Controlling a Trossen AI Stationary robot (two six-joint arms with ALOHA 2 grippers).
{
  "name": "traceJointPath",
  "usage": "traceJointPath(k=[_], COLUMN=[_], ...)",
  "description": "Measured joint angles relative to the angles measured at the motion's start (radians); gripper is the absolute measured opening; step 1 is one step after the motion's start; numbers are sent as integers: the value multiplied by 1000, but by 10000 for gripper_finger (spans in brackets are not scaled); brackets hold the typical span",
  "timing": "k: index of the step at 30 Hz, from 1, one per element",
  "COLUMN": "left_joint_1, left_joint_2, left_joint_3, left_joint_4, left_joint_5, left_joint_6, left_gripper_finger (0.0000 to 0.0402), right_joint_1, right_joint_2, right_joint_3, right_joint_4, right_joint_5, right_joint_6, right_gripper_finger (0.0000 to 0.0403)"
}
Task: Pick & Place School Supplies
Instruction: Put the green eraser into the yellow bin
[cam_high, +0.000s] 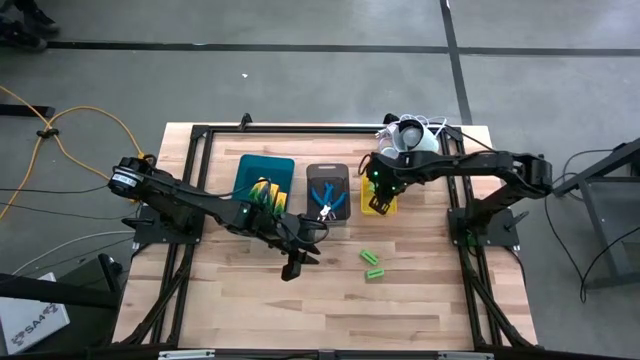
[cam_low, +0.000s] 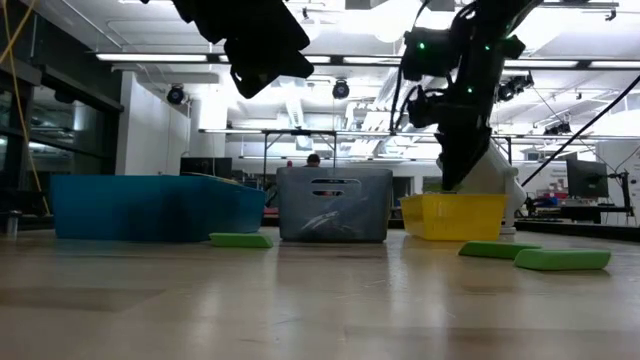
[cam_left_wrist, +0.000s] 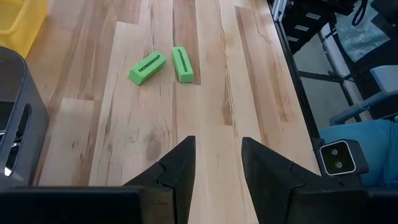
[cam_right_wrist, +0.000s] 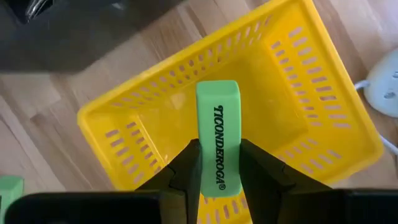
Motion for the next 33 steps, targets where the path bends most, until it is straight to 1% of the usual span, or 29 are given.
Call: traceJointPath(k=[4,9,14,28,30,33], left_joint_1=[0,0,0,0,0,0], left_joint_2=[0,0,0,0,0,0], left_joint_3=[0,0,0,0,0,0], left_joint_4=[0,0,0,0,0,0], left_joint_5=[0,0,0,0,0,0], left_joint_6=[0,-1,-3,-2,-2,-3], left_gripper_finger=[127,127,127,127,127,127], right_joint_1=[-23,-31,-31,-31,-31,-31], right_joint_2=[0,0,0,0,0,0], right_joint_3=[-34,-64,-74,-74,-74,-74], right_joint_4=[36,83,104,115,115,115], right_joint_5=[-29,-30,-49,-49,-49,-49], right_joint_6=[-18,-22,-22,-40,-42,-47], right_gripper_finger=[89,89,89,89,92,107])
